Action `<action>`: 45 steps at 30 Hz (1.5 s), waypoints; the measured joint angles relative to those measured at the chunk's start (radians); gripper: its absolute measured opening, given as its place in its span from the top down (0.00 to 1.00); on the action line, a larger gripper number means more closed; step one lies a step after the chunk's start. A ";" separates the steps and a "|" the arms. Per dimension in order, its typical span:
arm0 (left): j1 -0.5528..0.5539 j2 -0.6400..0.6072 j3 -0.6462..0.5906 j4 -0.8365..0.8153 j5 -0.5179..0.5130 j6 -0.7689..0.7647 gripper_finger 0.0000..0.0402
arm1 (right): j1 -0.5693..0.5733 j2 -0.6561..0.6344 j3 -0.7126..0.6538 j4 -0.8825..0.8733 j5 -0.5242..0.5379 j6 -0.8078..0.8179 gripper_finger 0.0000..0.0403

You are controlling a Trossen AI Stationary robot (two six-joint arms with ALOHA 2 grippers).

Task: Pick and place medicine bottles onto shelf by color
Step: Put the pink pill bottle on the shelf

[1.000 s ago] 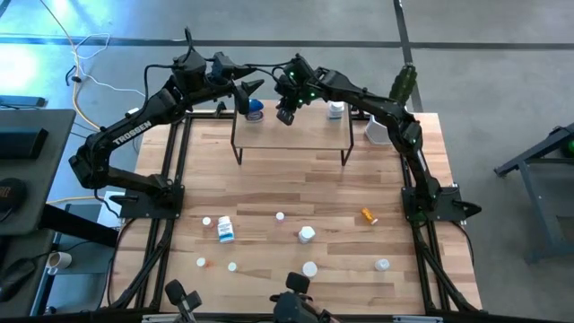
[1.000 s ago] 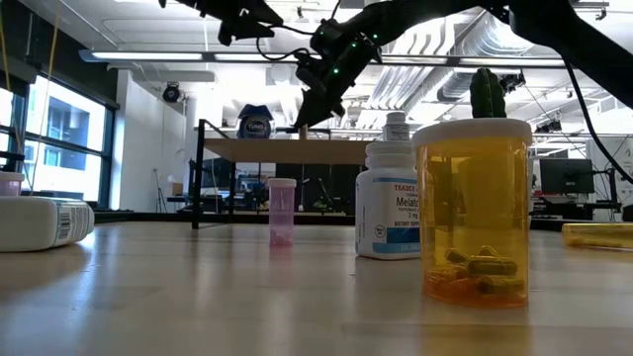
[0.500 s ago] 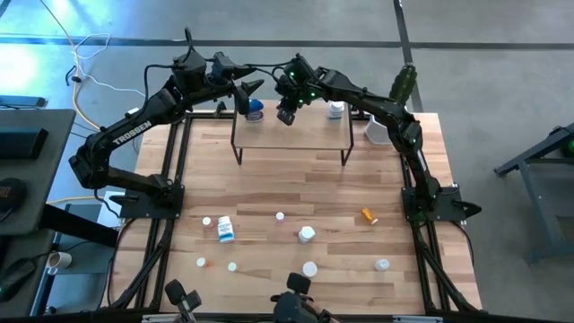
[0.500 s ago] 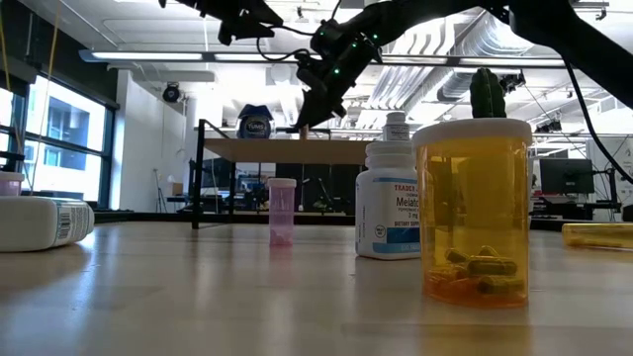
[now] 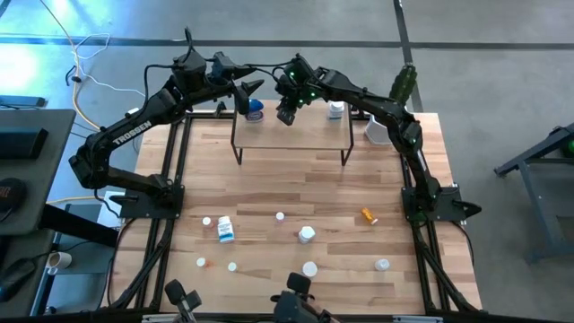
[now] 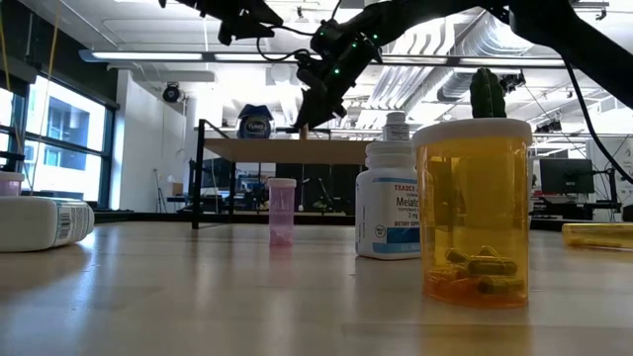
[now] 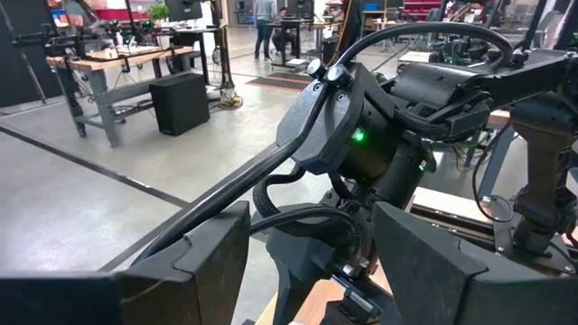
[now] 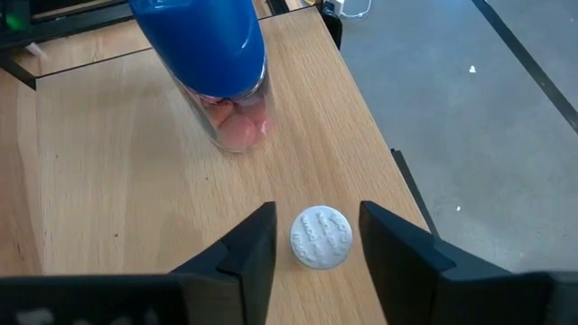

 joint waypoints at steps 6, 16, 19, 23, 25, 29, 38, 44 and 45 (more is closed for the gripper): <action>0.000 0.000 0.001 -0.012 0.000 0.000 0.45 | 0.000 0.000 0.031 -0.017 -0.006 0.000 0.54; -0.002 -0.002 0.001 -0.144 0.000 0.008 0.45 | 0.000 0.000 0.157 -0.076 -0.010 0.008 0.53; -0.004 -0.013 0.001 -0.185 -0.001 0.037 0.45 | 0.000 -0.003 0.179 -0.088 -0.010 0.019 0.53; -0.018 -0.031 0.001 -0.235 -0.004 0.068 0.45 | -0.001 -0.016 0.178 -0.068 -0.011 0.053 0.53; -0.030 -0.046 0.001 -0.256 -0.004 0.068 0.45 | -0.003 -0.022 0.178 -0.066 -0.011 0.073 0.53; -0.069 -0.070 0.001 -0.339 -0.004 0.068 0.45 | -0.003 -0.035 0.178 -0.060 -0.011 0.087 0.53; -0.210 -0.103 0.001 -0.617 -0.084 0.079 0.45 | -0.003 -0.086 0.179 -0.043 -0.011 0.087 0.53; -0.334 -0.104 -0.001 -0.804 -0.181 0.022 0.45 | -0.003 -0.125 0.179 -0.050 -0.015 0.087 0.53; -0.354 -0.104 -0.007 -0.827 -0.186 -0.002 0.45 | -0.003 -0.132 0.179 -0.057 -0.016 0.087 0.53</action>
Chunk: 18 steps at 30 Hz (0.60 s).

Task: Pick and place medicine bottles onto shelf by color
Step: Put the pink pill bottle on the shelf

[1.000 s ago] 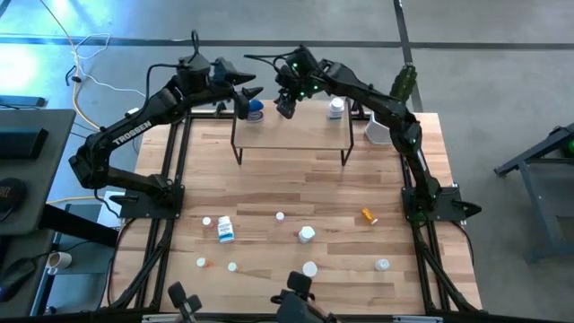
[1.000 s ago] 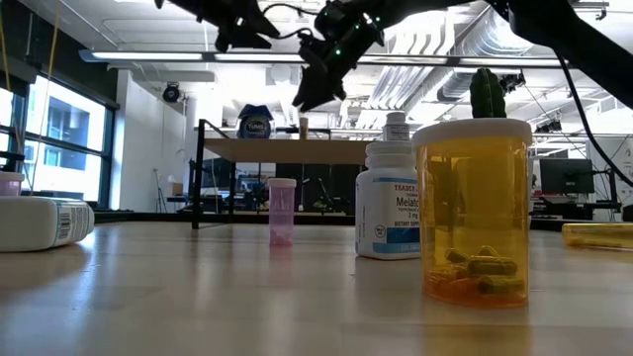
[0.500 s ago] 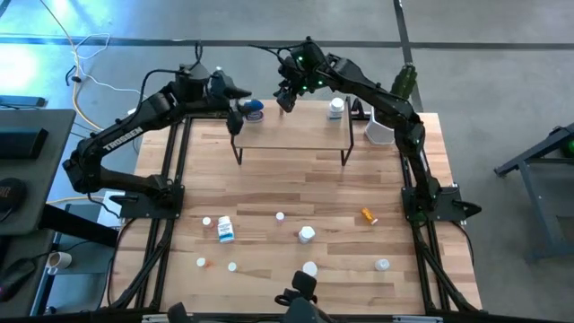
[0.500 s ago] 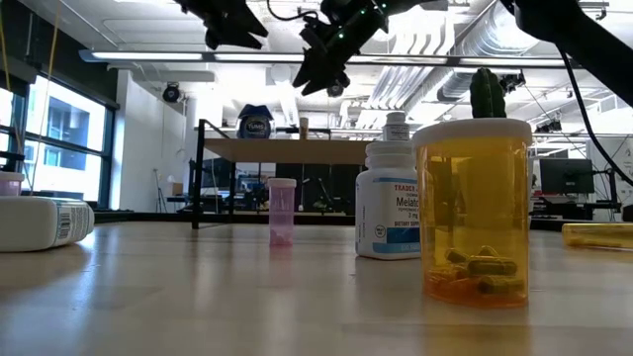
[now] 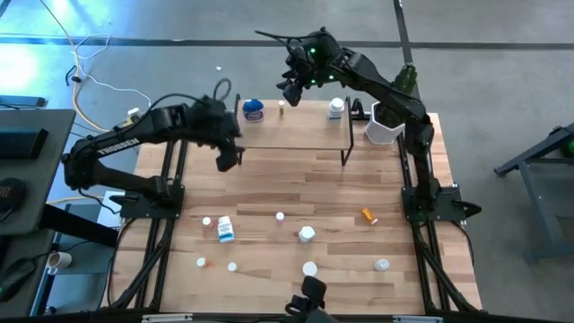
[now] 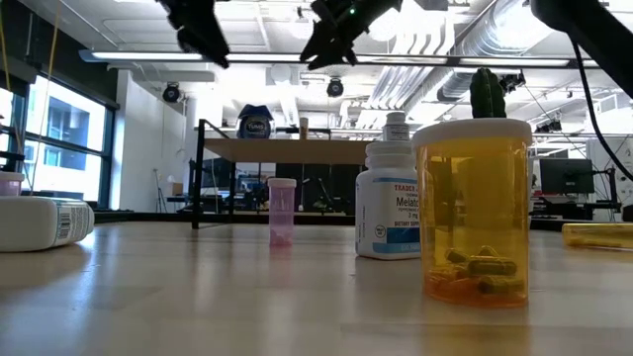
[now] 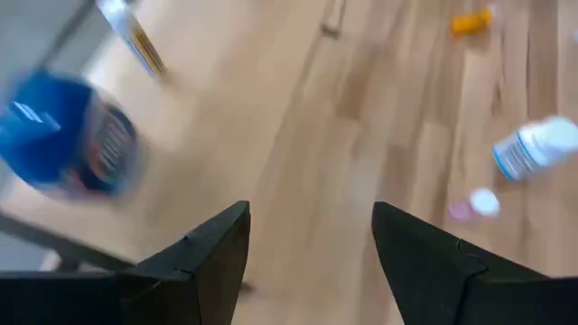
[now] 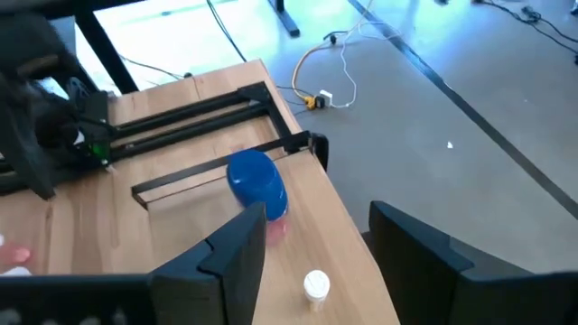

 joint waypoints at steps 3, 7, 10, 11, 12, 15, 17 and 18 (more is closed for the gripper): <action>-0.064 0.000 -0.030 -0.059 -0.003 -0.090 0.45 | 0.000 -0.023 0.000 -0.010 -0.004 -0.001 0.53; -0.149 0.000 -0.070 -0.123 -0.035 -0.199 0.45 | 0.000 -0.045 0.000 -0.032 -0.011 -0.009 0.53; -0.222 0.000 -0.112 -0.128 -0.060 -0.283 0.45 | 0.002 -0.059 0.000 -0.049 -0.022 -0.009 0.53; -0.246 0.000 -0.124 -0.130 -0.062 -0.310 0.45 | 0.002 -0.062 0.000 -0.056 -0.023 -0.011 0.53; -0.269 -0.003 -0.136 -0.132 -0.062 -0.334 0.45 | 0.002 -0.067 0.000 -0.059 -0.024 -0.017 0.53; -0.343 -0.023 -0.173 -0.127 -0.067 -0.402 0.45 | 0.002 -0.077 0.000 -0.082 -0.033 -0.019 0.53; -0.396 -0.038 -0.200 -0.130 -0.086 -0.456 0.45 | 0.002 -0.082 0.000 -0.097 -0.038 -0.019 0.53; -0.426 -0.046 -0.211 -0.131 -0.101 -0.483 0.45 | 0.002 -0.082 0.000 -0.102 -0.039 -0.019 0.53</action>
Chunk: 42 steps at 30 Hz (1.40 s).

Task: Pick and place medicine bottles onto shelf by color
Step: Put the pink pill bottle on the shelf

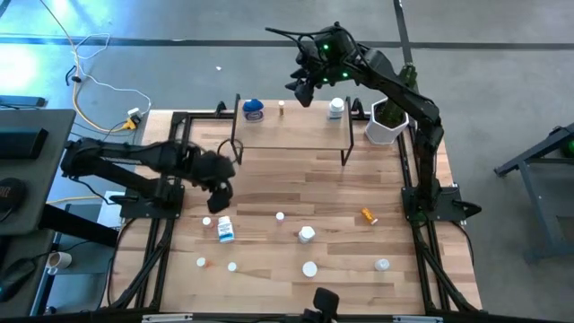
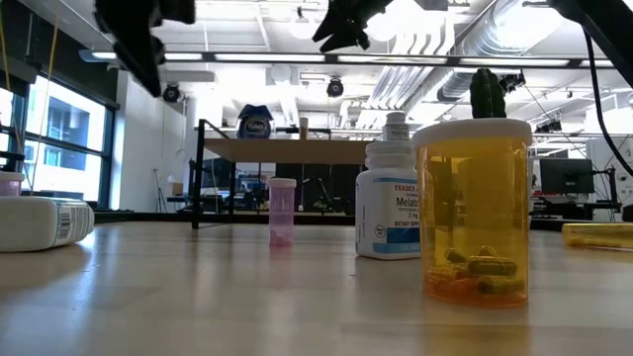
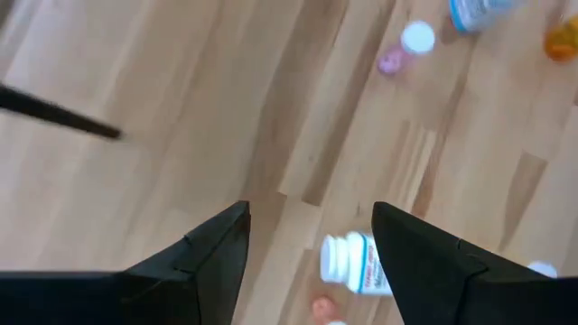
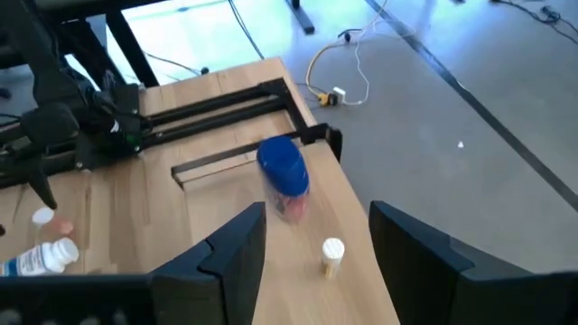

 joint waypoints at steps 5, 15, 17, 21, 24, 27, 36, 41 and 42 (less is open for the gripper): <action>-0.152 -0.072 -0.066 0.003 -0.070 -0.097 0.45 | 0.000 0.000 0.000 -0.042 -0.001 0.000 0.53; -0.394 -0.143 -0.180 0.001 -0.162 -0.356 0.45 | 0.016 0.000 0.000 -0.058 -0.002 0.000 0.53; -0.425 -0.142 -0.203 0.000 -0.155 -0.397 0.45 | 0.019 0.000 0.000 -0.057 -0.003 0.000 0.53; -0.465 -0.126 -0.237 0.000 -0.155 -0.457 0.45 | 0.024 0.000 0.000 -0.057 -0.005 -0.005 0.53; -0.486 -0.118 -0.258 0.007 -0.145 -0.491 0.45 | 0.025 0.000 0.000 -0.057 -0.006 -0.005 0.53; -0.505 -0.110 -0.277 0.009 -0.132 -0.528 0.45 | 0.024 0.001 0.000 -0.057 -0.006 -0.005 0.53; -0.520 -0.055 -0.282 0.003 -0.131 -0.584 0.45 | 0.024 0.001 0.000 -0.057 -0.005 -0.001 0.53; -0.516 0.003 -0.282 0.004 -0.121 -0.587 0.45 | 0.027 0.001 0.000 -0.057 -0.005 0.000 0.53; -0.516 0.015 -0.282 0.004 -0.118 -0.593 0.45 | 0.027 0.001 0.000 -0.057 -0.005 0.000 0.53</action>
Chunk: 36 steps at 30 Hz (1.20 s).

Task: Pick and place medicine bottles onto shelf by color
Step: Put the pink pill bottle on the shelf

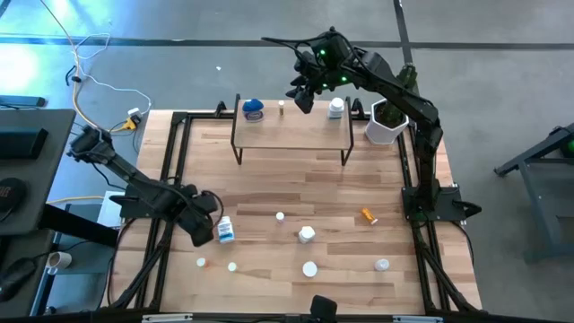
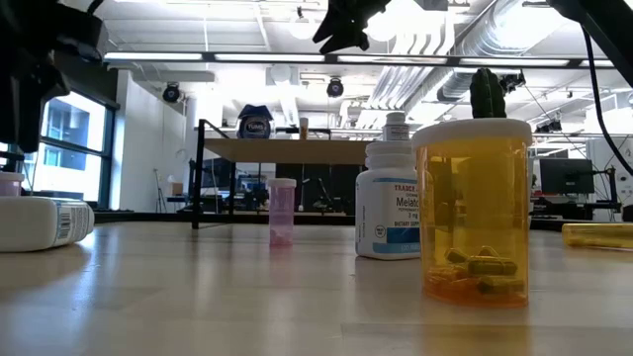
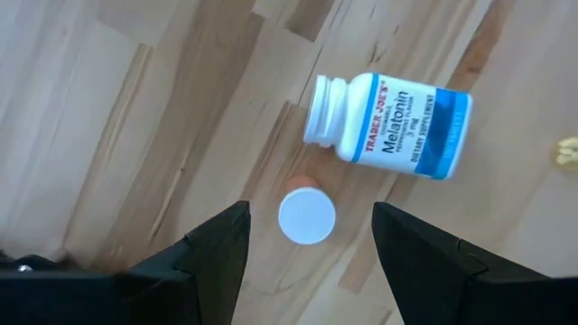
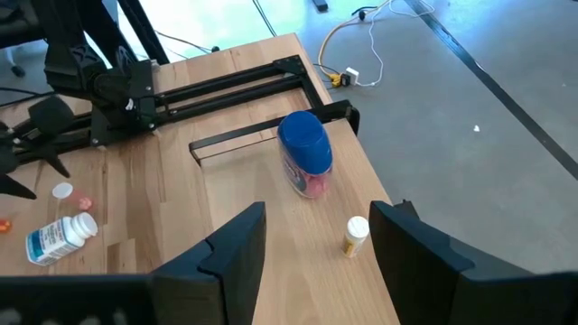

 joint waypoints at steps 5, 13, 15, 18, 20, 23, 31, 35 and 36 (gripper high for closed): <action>0.000 0.058 0.000 -0.001 0.033 -0.056 0.45 | 0.007 0.000 0.000 0.000 0.000 0.000 0.53; 0.000 0.135 0.000 -0.001 0.043 -0.194 0.45 | 0.017 0.000 0.000 0.000 0.002 -0.005 0.53; 0.000 0.153 0.000 -0.001 0.045 -0.224 0.45 | 0.018 0.000 0.000 0.000 0.004 -0.005 0.53; 0.000 0.178 0.000 0.000 0.042 -0.252 0.45 | 0.018 0.000 0.000 0.000 0.004 -0.004 0.53; 0.004 0.195 0.000 0.003 0.041 -0.267 0.45 | 0.019 0.000 0.000 0.000 0.004 -0.004 0.53; 0.017 0.218 0.000 0.006 0.042 -0.270 0.45 | 0.019 0.000 0.000 0.000 0.004 -0.004 0.53; 0.041 0.238 0.000 0.026 0.056 -0.221 0.56 | 0.019 0.000 0.000 -0.001 0.003 -0.003 0.53; 0.040 0.238 0.000 0.025 0.068 -0.216 0.65 | 0.019 0.000 0.000 -0.002 0.003 -0.003 0.53; 0.040 0.238 0.000 0.026 0.068 -0.216 0.67 | 0.019 0.000 0.000 -0.002 0.003 -0.003 0.53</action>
